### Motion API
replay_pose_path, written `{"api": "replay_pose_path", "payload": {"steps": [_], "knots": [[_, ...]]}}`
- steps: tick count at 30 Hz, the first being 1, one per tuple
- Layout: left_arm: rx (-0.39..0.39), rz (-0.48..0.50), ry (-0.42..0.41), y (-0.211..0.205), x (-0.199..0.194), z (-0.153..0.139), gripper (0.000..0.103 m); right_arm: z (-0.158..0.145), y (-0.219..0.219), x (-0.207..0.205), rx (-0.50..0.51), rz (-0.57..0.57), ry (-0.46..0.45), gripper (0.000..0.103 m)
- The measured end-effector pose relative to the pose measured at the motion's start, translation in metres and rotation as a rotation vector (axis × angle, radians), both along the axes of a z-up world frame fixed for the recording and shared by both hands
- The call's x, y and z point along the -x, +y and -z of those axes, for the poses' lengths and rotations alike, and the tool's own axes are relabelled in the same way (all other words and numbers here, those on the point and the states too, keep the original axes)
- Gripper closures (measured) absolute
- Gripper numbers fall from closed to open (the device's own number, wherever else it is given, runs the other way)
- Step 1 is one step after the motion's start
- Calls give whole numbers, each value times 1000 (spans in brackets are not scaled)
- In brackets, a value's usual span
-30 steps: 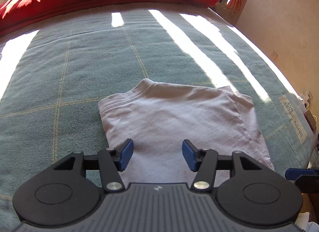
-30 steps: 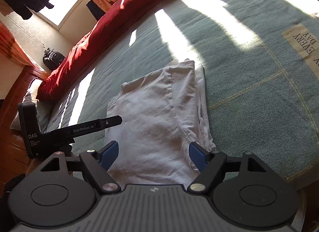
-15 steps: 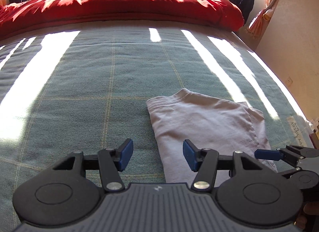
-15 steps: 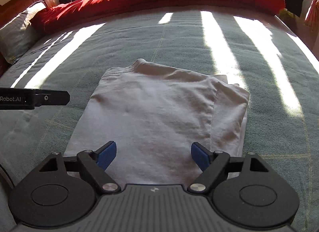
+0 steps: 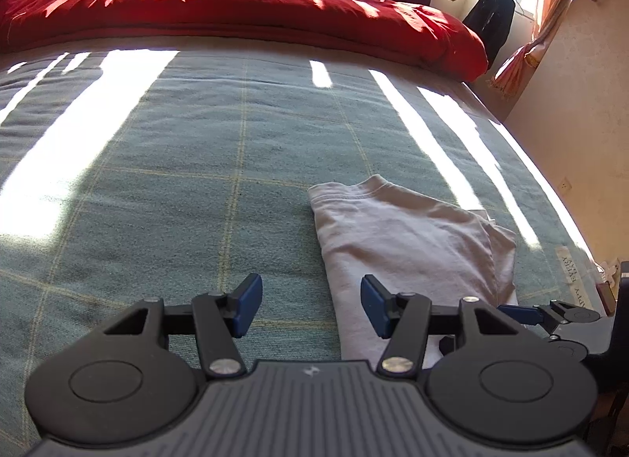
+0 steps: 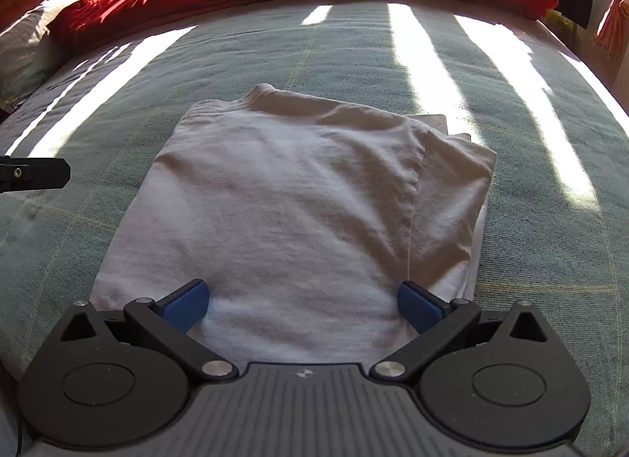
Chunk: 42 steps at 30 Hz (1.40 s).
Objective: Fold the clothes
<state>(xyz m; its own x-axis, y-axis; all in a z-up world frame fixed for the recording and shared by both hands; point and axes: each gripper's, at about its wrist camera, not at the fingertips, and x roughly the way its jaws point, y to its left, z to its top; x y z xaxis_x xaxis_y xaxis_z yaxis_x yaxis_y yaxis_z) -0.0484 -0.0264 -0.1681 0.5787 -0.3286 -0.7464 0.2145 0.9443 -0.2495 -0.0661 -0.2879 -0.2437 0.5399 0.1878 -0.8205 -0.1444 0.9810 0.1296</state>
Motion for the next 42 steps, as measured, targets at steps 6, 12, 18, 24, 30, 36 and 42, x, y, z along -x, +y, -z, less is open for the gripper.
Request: {"api": "replay_pose_path", "payload": {"steps": [6, 12, 18, 24, 30, 36, 42], "knots": [[19, 19, 12, 0, 6, 1, 47, -9, -4, 4, -23, -14, 8, 0], [79, 74, 54, -6, 7, 10, 45, -44, -48, 33, -200, 161, -61, 0], [114, 83, 115, -12, 8, 24, 45, -39, -81, 55, -299, 281, -53, 0], [179, 86, 173, -13, 2, 37, 45, -21, -89, 56, -337, 315, -18, 0], [249, 53, 253, -9, -14, 58, 46, -10, -95, 56, -364, 314, 1, 0], [339, 55, 309, -12, -40, 75, 46, 0, -106, 56, -390, 333, 21, 0], [375, 84, 337, -25, -72, 84, 39, 3, -113, 57, -409, 350, 26, 0]]}}
